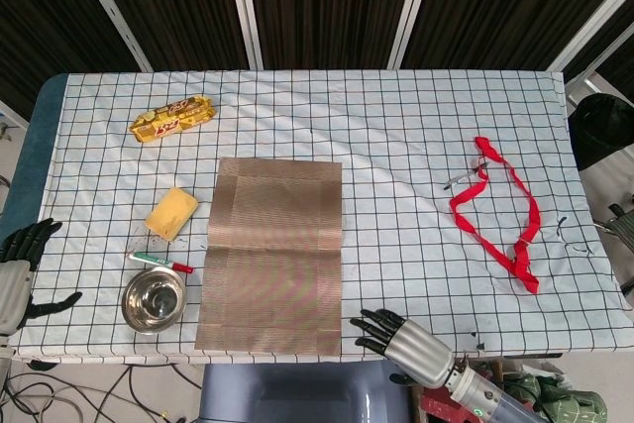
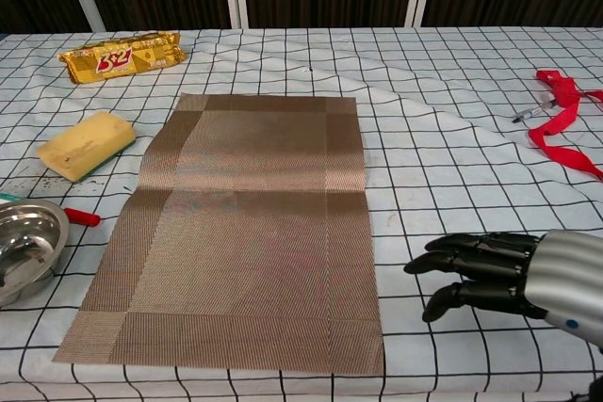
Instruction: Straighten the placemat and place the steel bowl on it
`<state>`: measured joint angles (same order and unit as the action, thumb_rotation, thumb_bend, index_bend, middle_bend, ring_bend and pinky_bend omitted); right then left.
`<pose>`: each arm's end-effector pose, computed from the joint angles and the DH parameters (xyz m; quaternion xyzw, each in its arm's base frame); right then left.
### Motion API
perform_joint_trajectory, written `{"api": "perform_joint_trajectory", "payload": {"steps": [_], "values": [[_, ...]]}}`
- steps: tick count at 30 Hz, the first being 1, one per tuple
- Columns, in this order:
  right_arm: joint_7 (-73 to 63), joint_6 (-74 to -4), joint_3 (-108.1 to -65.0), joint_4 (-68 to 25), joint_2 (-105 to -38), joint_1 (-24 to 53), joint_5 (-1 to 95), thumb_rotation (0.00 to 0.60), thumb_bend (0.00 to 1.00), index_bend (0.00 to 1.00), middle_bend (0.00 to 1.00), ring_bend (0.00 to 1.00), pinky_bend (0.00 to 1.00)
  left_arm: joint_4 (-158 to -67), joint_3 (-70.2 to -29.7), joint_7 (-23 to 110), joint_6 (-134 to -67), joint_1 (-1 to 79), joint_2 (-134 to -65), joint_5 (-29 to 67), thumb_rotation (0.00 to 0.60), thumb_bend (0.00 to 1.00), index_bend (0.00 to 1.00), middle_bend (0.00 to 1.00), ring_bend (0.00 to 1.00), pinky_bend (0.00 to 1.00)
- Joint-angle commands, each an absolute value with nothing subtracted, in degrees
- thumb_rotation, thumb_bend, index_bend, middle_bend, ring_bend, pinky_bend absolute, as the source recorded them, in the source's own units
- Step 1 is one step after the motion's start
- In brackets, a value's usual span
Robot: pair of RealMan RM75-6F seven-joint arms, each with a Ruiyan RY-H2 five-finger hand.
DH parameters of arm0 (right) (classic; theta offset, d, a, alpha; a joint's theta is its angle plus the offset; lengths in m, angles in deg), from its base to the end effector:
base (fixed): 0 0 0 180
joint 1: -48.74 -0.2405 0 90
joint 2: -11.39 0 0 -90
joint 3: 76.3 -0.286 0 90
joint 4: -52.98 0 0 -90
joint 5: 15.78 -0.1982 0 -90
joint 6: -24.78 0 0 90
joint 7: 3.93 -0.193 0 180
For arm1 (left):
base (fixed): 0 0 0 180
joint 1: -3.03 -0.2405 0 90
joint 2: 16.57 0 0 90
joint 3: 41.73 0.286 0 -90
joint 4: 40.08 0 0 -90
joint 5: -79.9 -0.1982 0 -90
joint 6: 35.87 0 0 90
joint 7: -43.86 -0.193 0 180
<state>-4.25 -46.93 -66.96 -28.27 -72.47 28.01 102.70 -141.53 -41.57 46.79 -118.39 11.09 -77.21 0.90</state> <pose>-0.2106 -0.2030 -0.0239 0.8389 -0.2662 0.4213 0.2187 -0.3232 0.2348 0.1790 -0.5596 -0.4700 -0.3941 0.5574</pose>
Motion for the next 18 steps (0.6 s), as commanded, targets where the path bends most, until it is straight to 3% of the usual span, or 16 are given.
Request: {"api": "perform_joint_trajectory", "payload": {"steps": [1, 18], "values": [[-4.2, -47.0, -67.7, -26.2, -75.1, 27.8, 101.7, 0.600, 0.03, 0.27, 0.08, 0.06, 0.17, -141.6, -41.7, 46.9, -118.2, 11.0, -77.3, 1.0, 0.600, 0.07, 0.10, 0.05, 0.00, 0.00], [-4.4, -46.8, -68.5, -19.2, -86.7, 27.0, 99.0, 0.600, 0.03, 0.27, 0.06, 0.06, 0.17, -141.6, -42.9, 46.5, -117.2, 10.8, -77.5, 2.0, 0.600, 0.07, 0.10, 0.05, 0.00, 0.00]]}}
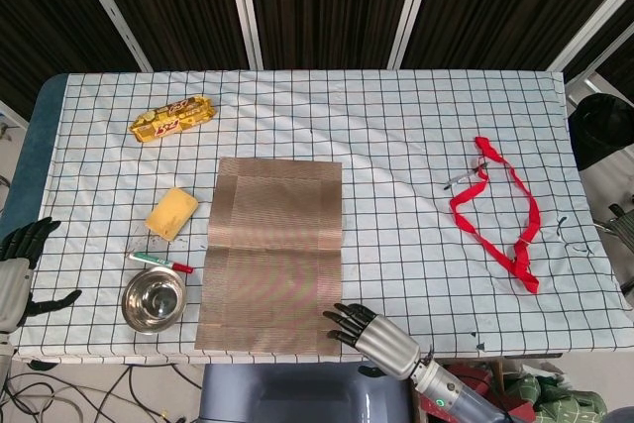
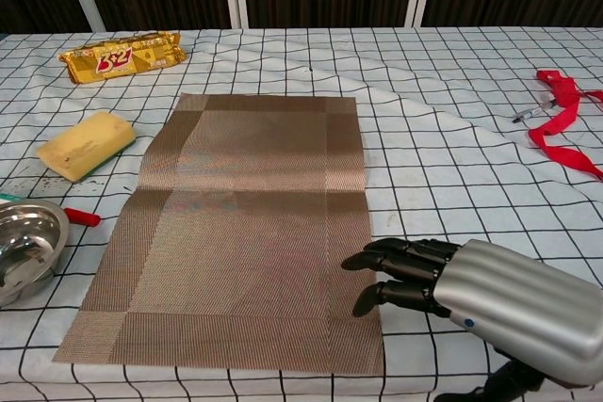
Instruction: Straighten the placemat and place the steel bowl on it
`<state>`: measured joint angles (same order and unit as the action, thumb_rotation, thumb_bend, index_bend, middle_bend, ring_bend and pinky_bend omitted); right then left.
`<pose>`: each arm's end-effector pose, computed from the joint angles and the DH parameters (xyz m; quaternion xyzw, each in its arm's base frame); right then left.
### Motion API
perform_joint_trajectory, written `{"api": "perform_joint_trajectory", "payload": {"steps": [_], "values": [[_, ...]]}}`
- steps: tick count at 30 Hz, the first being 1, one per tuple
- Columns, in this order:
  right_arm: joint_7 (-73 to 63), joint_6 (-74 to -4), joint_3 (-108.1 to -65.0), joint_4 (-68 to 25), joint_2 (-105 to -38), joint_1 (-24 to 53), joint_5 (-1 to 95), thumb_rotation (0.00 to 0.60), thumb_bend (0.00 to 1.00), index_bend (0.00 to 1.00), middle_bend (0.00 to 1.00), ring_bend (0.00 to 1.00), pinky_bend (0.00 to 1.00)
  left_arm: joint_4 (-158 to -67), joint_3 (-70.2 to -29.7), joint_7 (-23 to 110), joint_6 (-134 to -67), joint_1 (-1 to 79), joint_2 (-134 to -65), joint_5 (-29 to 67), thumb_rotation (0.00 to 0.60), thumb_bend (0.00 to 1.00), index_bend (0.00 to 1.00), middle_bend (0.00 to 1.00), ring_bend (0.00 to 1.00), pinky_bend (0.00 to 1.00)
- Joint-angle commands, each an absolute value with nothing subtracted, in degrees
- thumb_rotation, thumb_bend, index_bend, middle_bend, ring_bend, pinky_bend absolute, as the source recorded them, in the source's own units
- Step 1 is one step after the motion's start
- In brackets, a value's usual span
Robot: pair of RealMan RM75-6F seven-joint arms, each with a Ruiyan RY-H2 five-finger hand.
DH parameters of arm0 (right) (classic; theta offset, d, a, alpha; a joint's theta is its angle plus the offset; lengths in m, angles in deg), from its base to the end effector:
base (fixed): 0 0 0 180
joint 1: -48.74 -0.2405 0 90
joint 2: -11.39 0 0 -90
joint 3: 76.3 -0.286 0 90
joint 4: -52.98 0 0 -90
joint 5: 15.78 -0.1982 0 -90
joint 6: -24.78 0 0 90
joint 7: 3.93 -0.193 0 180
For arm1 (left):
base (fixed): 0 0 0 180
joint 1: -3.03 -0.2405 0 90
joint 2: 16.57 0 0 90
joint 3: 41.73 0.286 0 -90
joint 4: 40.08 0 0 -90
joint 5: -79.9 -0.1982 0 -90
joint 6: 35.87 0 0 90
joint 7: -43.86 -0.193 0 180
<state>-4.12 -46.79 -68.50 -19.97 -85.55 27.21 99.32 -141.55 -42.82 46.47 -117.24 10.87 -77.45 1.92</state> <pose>-0.1862 -0.2106 -0.0827 0.8170 -0.2817 0.4545 0.2158 -0.3255 0.2376 0.1784 -0.5540 -0.4746 -0.3917 0.5607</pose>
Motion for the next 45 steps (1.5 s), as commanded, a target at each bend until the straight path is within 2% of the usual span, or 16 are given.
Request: {"api": "perform_joint_trajectory", "payload": {"steps": [1, 12, 36, 45], "values": [[-4.6, -46.8, -68.5, -18.8, -87.2, 26.9, 98.8, 0.600, 0.03, 0.27, 0.06, 0.06, 0.17, -141.6, -43.0, 46.5, -117.2, 10.8, -77.5, 2.0, 0.600, 0.07, 0.10, 0.05, 0.00, 0.00], [-5.7, -47.1, -68.6, -15.5, -91.5, 25.4, 97.5, 0.600, 0.07, 0.27, 0.06, 0.06, 0.17, -141.7, -43.6, 46.7, -116.9, 10.5, -77.5, 2.2, 0.600, 0.10, 0.10, 0.05, 0.00, 0.00], [-8.4, -47.5, -68.5, -12.1, -94.9, 24.5, 93.4, 0.600, 0.10, 0.27, 0.06, 0.06, 0.17, -140.9, -46.3, 46.6, -117.1, 10.2, -77.4, 5.3, 0.600, 0.09, 0.10, 0.05, 0.00, 0.00], [-9.3, -48.3, -68.6, -11.8, -96.4, 24.3, 92.6, 0.600, 0.23, 0.28, 0.07, 0.06, 0.17, -140.8, -46.7, 46.3, -116.9, 10.1, -77.5, 5.7, 0.600, 0.09, 0.10, 0.05, 0.00, 0.00]]}}
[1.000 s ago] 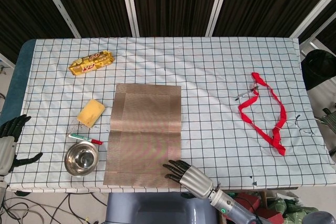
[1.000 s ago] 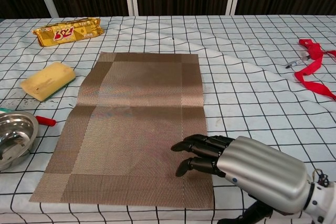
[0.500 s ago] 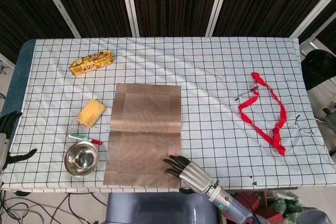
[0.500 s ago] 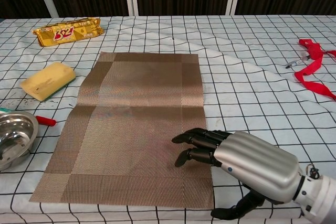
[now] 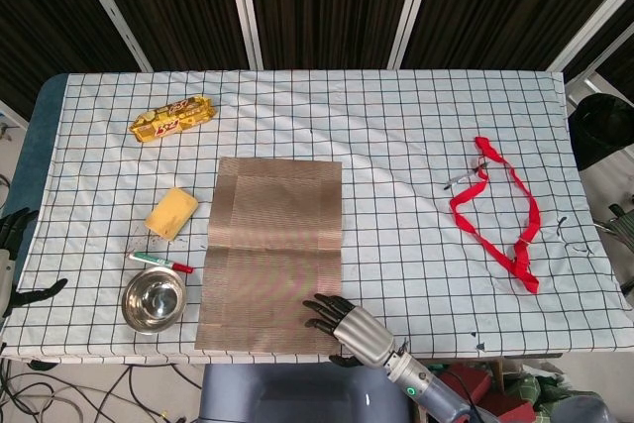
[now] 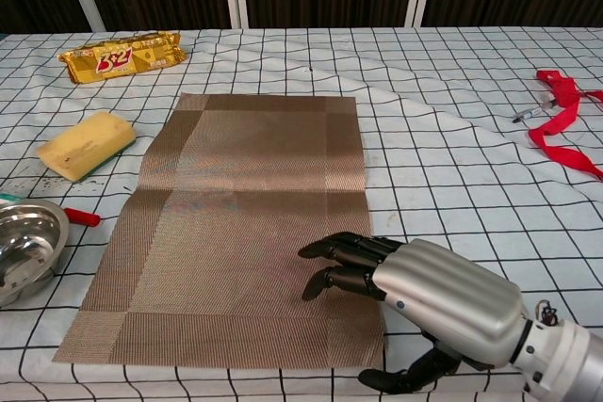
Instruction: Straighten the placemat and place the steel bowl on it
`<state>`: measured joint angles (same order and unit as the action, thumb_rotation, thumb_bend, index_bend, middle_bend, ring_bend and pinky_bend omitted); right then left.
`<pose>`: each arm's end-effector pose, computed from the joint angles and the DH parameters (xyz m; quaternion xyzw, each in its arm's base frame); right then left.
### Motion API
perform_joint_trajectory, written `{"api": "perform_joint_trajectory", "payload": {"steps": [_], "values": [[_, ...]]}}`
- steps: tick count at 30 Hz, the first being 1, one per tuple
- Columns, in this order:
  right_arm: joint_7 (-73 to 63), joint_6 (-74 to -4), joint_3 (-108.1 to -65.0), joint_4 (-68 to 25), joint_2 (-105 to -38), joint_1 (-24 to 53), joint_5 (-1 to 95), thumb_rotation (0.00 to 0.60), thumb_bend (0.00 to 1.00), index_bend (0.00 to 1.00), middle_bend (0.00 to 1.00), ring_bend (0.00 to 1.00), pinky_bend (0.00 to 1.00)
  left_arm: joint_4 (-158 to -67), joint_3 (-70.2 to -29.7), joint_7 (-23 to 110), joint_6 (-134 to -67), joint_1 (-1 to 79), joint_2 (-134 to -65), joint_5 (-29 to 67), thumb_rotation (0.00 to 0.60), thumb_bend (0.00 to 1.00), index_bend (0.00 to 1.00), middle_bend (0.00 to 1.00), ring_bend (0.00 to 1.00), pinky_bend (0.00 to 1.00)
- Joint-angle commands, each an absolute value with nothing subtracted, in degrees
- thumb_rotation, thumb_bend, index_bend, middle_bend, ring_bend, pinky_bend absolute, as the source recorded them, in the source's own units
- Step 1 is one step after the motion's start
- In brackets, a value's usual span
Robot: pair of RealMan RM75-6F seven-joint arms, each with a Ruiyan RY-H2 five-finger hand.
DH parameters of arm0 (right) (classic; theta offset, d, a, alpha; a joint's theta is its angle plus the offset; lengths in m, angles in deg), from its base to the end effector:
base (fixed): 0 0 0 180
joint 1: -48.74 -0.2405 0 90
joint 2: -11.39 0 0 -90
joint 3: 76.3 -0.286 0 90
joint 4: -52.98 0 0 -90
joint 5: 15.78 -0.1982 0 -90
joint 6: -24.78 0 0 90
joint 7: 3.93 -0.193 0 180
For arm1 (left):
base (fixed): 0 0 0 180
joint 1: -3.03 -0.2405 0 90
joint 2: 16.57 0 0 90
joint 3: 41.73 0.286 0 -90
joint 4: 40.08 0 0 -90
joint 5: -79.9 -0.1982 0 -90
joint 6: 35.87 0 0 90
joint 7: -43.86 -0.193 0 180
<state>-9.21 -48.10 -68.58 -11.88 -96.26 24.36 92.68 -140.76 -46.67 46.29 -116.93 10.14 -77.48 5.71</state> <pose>-0.1625 -0.2263 -0.1269 0.7809 -0.3348 0.4853 0.2062 -0.3353 0.2463 0.1940 -0.5223 -0.4715 -0.3959 0.5900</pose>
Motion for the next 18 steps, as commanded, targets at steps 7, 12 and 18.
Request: {"api": "perform_joint_trajectory", "payload": {"steps": [7, 12, 18], "values": [[-9.8, -49.6, -68.8, -11.8, -96.6, 24.3, 92.1, 0.600, 0.29, 0.45, 0.10, 0.06, 0.17, -140.8, -46.8, 46.3, -116.6, 10.1, -77.4, 5.7, 0.600, 0.09, 0.10, 0.05, 0.00, 0.00], [-9.9, -51.3, -68.8, -11.6, -96.7, 24.6, 92.1, 0.600, 0.29, 0.60, 0.20, 0.06, 0.17, -140.8, -46.9, 46.3, -116.4, 10.1, -77.5, 5.7, 0.600, 0.09, 0.10, 0.05, 0.00, 0.00], [-9.9, -52.0, -68.6, -11.4, -96.8, 24.6, 92.1, 0.600, 0.34, 0.64, 0.23, 0.06, 0.17, -140.8, -46.9, 46.3, -116.3, 10.1, -77.5, 5.6, 0.600, 0.09, 0.10, 0.05, 0.00, 0.00]]}}
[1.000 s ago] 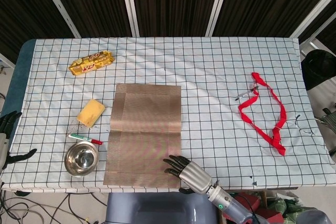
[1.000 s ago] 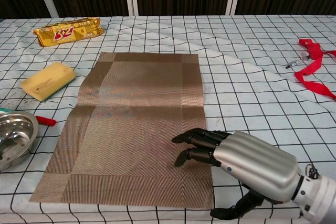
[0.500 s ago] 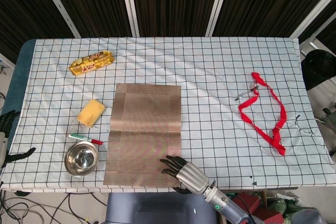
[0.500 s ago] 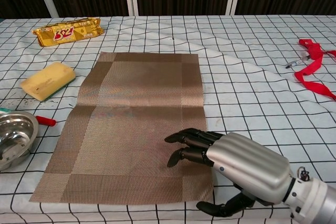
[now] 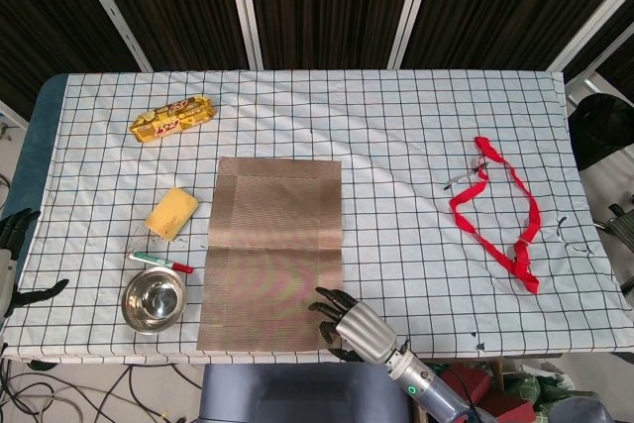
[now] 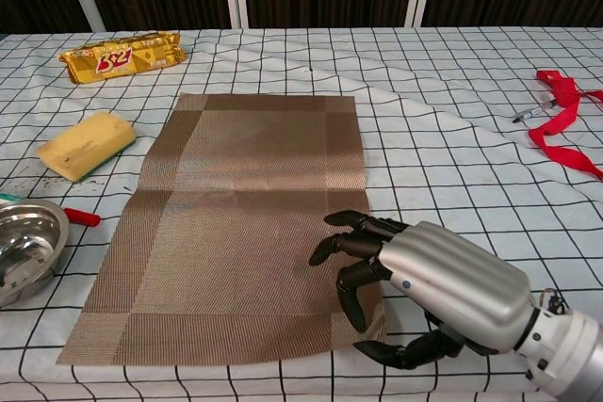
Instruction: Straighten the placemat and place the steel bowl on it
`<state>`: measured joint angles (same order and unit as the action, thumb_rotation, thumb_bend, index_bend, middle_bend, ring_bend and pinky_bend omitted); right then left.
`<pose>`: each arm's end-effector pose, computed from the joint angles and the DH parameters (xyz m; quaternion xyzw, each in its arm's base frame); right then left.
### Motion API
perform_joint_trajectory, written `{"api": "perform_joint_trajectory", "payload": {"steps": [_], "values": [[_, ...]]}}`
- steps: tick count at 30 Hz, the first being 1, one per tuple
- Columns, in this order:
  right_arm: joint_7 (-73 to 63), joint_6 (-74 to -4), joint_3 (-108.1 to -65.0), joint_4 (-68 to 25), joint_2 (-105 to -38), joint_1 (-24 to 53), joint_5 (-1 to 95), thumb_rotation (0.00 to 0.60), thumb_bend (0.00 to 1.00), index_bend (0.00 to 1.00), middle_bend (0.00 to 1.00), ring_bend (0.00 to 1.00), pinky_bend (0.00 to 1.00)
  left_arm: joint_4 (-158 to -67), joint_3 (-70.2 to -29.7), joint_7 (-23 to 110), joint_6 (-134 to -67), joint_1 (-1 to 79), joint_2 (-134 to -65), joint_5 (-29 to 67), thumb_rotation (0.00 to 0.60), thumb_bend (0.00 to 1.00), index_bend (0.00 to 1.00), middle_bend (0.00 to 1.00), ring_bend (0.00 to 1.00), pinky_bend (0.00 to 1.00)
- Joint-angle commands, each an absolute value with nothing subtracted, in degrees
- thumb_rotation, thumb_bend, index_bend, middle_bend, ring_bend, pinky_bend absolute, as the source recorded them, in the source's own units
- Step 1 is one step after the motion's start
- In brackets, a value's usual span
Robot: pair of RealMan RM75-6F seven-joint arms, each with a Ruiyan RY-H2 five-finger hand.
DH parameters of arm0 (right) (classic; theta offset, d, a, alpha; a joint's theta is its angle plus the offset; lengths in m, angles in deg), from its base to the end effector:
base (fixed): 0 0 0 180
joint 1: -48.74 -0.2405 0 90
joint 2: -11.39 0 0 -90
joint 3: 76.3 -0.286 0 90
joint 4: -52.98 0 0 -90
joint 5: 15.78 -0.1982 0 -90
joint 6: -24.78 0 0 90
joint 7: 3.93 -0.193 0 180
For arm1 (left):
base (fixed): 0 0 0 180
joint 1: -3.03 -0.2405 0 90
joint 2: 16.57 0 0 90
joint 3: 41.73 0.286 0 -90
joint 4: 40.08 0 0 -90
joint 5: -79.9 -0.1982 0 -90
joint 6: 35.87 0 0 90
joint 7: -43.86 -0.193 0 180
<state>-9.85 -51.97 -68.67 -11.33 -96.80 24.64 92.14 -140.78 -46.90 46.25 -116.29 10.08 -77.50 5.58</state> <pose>-0.1593 -0.2299 -0.1172 0.7604 -0.3347 0.5127 0.2168 -0.3351 0.2467 0.1924 -0.5243 -0.4736 -0.3944 0.5876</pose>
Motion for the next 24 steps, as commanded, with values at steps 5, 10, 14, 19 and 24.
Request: {"api": "perform_joint_trajectory", "payload": {"steps": [5, 10, 14, 19, 24], "values": [[-9.9, -52.4, -68.4, -11.6, -96.6, 24.5, 92.1, 0.600, 0.36, 0.65, 0.24, 0.06, 0.17, -140.8, -47.0, 46.4, -116.2, 10.0, -77.5, 5.6, 0.600, 0.09, 0.10, 0.05, 0.00, 0.00], [-9.6, -52.8, -68.4, -12.1, -96.2, 24.5, 91.9, 0.600, 0.38, 0.66, 0.24, 0.06, 0.17, -140.8, -47.0, 46.3, -116.0, 10.0, -77.5, 5.5, 0.600, 0.09, 0.10, 0.05, 0.00, 0.00], [-9.3, -53.3, -68.6, -12.8, -95.6, 24.4, 91.9, 0.600, 0.39, 0.68, 0.25, 0.06, 0.17, -140.8, -47.1, 46.3, -116.0, 10.0, -77.5, 5.5, 0.600, 0.09, 0.10, 0.05, 0.00, 0.00], [-8.2, -54.2, -69.2, -14.2, -93.6, 24.3, 91.7, 0.600, 0.39, 0.68, 0.26, 0.06, 0.17, -140.8, -47.1, 46.2, -115.9, 10.0, -77.6, 5.5, 0.600, 0.09, 0.10, 0.05, 0.00, 0.00], [-6.3, -54.4, -70.1, -16.7, -89.5, 24.5, 90.2, 0.600, 0.40, 0.69, 0.26, 0.06, 0.17, -140.7, -47.0, 46.0, -115.8, 10.0, -77.7, 5.3, 0.600, 0.09, 0.10, 0.05, 0.00, 0.00]]}}
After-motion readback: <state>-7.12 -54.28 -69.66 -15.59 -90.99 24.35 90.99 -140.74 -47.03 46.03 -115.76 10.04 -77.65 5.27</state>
